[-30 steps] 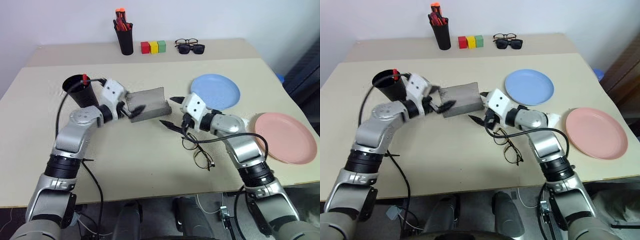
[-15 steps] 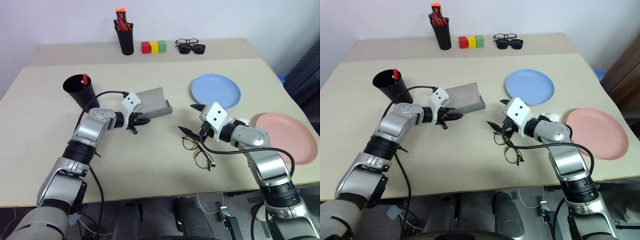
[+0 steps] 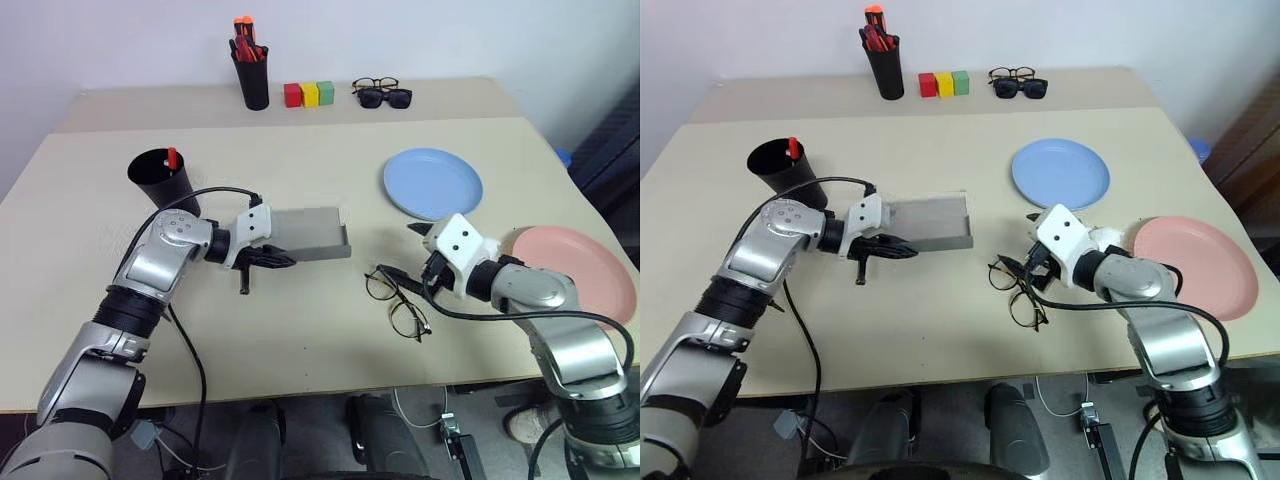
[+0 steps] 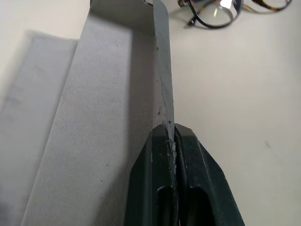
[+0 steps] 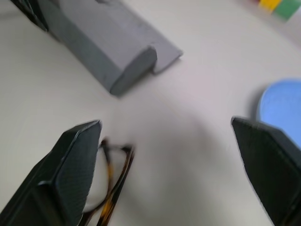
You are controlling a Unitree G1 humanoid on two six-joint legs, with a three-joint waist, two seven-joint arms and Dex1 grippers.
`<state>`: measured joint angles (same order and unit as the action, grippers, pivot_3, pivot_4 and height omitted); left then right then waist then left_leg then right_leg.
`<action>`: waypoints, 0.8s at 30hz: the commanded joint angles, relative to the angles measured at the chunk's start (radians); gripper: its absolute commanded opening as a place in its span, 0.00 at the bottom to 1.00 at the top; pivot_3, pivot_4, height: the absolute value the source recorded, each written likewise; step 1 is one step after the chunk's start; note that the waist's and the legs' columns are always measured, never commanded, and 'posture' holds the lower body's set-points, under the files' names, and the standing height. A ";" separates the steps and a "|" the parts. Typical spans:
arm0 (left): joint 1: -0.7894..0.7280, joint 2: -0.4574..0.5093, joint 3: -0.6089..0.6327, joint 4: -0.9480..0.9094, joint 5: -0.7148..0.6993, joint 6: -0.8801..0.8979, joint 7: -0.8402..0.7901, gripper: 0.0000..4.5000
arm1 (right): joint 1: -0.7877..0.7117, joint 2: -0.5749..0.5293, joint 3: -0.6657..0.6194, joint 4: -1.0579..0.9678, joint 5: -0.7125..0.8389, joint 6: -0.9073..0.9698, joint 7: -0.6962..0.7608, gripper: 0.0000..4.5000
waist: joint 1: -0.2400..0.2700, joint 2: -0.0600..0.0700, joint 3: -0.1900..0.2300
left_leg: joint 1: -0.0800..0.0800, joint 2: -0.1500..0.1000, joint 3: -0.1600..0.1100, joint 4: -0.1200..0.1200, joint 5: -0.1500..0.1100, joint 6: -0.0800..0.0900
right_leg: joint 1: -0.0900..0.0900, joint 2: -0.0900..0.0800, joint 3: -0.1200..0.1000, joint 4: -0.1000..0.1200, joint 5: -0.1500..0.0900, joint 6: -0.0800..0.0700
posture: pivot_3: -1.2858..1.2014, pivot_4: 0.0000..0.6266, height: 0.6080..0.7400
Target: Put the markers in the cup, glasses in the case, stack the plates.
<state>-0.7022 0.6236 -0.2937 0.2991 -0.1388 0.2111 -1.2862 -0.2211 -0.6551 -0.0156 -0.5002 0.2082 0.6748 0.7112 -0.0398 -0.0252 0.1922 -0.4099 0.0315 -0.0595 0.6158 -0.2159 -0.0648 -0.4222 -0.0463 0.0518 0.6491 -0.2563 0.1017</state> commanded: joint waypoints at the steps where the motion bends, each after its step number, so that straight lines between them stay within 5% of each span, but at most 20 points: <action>1: -0.009 -0.005 0.015 -0.020 0.002 -0.019 -0.005 0.32 | 0.032 -0.046 -0.067 -0.076 0.086 0.095 0.033 1.00 | 0.001 0.000 0.000 | 0.000 0.000 0.000 0.000 0.000 0.000 | 0.000 0.000 0.000 0.000 0.000 0.000 | 0.52 0.24 1.00; 4: -0.008 -0.025 0.040 -0.020 -0.006 -0.035 0.033 0.64 | 0.067 -0.067 -0.084 -0.108 0.142 0.161 0.048 1.00 | 0.003 0.000 0.000 | 0.000 0.000 0.000 0.000 0.000 0.001 | 0.000 0.000 0.000 0.000 0.000 0.000 | 0.52 0.24 1.00; 11: 0.055 -0.012 0.146 -0.147 -0.080 0.004 0.090 0.64 | 0.076 -0.015 -0.076 -0.105 0.212 0.326 -0.046 1.00 | -0.005 0.000 0.000 | 0.000 0.000 0.000 0.000 -0.001 0.001 | 0.000 0.000 0.000 0.000 0.000 0.000 | 0.52 0.24 1.00; 17: 0.294 0.042 0.219 -0.467 -0.197 0.141 0.118 0.64 | 0.071 -0.008 -0.039 -0.079 0.210 0.374 -0.097 1.00 | -0.002 0.000 0.000 | 0.000 0.001 0.000 0.000 -0.001 0.001 | 0.000 0.000 0.000 0.000 0.000 0.000 | 0.52 0.24 1.00; 20: 0.387 0.050 0.226 -0.588 -0.239 0.208 0.150 0.65 | 0.074 -0.020 -0.027 -0.065 0.205 0.384 -0.107 0.81 | 0.003 0.000 0.000 | 0.000 0.000 0.000 0.001 -0.001 0.001 | 0.001 0.000 0.000 0.000 0.000 0.000 | 0.52 0.24 1.00; 24: 0.455 0.051 0.215 -0.657 -0.248 0.248 0.197 0.65 | 0.070 -0.024 -0.025 -0.057 0.216 0.398 -0.106 0.35 | 0.004 0.000 0.000 | 0.000 0.000 0.000 0.001 -0.001 0.001 | 0.001 0.000 0.000 0.000 0.000 0.000 | 0.52 0.24 1.00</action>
<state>-0.2477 0.6664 -0.0953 -0.3180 -0.3718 0.4493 -1.1072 -0.1426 -0.6665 -0.0323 -0.5480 0.4152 1.0646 0.6088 -0.0354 -0.0250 0.1920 -0.4094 0.0319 -0.0593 0.6168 -0.2165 -0.0635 -0.4211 -0.0465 0.0521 0.6490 -0.2566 0.1017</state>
